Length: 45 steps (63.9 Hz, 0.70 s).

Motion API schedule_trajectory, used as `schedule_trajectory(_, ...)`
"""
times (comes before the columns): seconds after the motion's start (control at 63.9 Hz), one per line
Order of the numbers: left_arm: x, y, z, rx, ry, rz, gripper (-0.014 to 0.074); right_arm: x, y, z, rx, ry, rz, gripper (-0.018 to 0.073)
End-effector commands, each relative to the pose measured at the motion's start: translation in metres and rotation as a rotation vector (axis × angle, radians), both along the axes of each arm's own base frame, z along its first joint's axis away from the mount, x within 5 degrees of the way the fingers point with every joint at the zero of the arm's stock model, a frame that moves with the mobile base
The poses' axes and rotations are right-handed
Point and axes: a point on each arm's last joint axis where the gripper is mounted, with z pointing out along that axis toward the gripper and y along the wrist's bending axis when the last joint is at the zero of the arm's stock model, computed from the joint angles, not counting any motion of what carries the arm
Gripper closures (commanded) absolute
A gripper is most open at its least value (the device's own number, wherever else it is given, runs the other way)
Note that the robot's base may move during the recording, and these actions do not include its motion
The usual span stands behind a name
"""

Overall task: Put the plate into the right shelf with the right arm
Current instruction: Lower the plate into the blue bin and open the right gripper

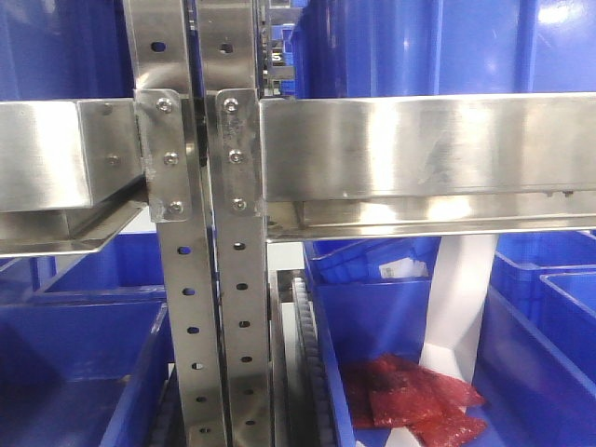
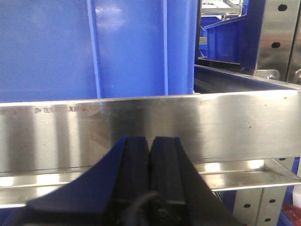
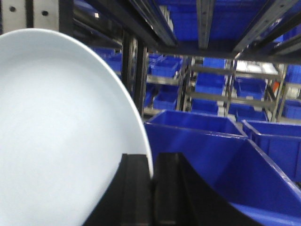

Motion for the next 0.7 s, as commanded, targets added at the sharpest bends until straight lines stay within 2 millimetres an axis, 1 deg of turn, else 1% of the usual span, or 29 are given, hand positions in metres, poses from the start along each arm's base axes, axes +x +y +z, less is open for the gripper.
schedule_trajectory(0.0,-0.001,0.002,0.006,-0.013,-0.090,0.017,0.0643,0.022,0.009,0.037,0.010,-0.046,-0.001,0.0495)
schedule_trajectory(0.016,-0.001,0.002,0.006,-0.013,-0.090,0.017,0.0643,0.030,0.012,0.039,0.002,-0.031,-0.003,0.0495)
schedule_trajectory(0.11,-0.001,0.002,0.006,-0.013,-0.090,0.017,0.0643,0.055,0.020,0.065,-0.025,-0.018,-0.025,0.0495)
schedule_trajectory(0.125,-0.001,0.002,0.006,-0.013,-0.090,0.017,0.0643,0.061,0.022,0.065,-0.033,-0.004,-0.028,0.0495)
schedule_trajectory(0.141,-0.001,0.002,0.006,-0.013,-0.090,0.017,0.0643,0.067,0.024,0.070,-0.039,-0.002,-0.034,0.0495)
schedule_trajectory(0.235,-0.001,0.002,0.006,-0.013,-0.090,0.017,0.0643,0.091,0.028,0.083,-0.075,0.031,-0.080,0.0495)
schedule_trajectory(0.25,-0.001,0.002,0.006,-0.013,-0.090,0.017,0.0643,0.099,0.029,0.084,-0.085,0.045,-0.090,0.0495)
schedule_trajectory(0.297,-0.001,0.002,0.006,-0.013,-0.090,0.017,0.0643,0.109,0.028,0.090,-0.088,0.055,-0.119,0.0495)
schedule_trajectory(0.36,-0.001,0.002,0.006,-0.013,-0.090,0.017,0.0643,0.125,0.023,0.094,-0.090,0.073,-0.168,0.0495)
schedule_trajectory(0.423,-0.001,0.002,0.006,-0.013,-0.090,0.017,0.0643,0.138,0.017,0.096,-0.091,0.086,-0.217,0.0495)
schedule_trajectory(0.516,-0.001,0.002,0.006,-0.013,-0.090,0.017,0.0643,0.157,0.003,0.092,-0.094,0.105,-0.292,0.0495)
schedule_trajectory(0.579,-0.001,0.002,0.006,-0.013,-0.090,0.017,0.0643,0.172,-0.007,0.086,-0.100,0.124,-0.342,0.0495)
schedule_trajectory(0.689,-0.001,0.002,0.006,-0.013,-0.090,0.017,0.0643,0.200,-0.019,0.073,-0.107,0.150,-0.390,0.0495)
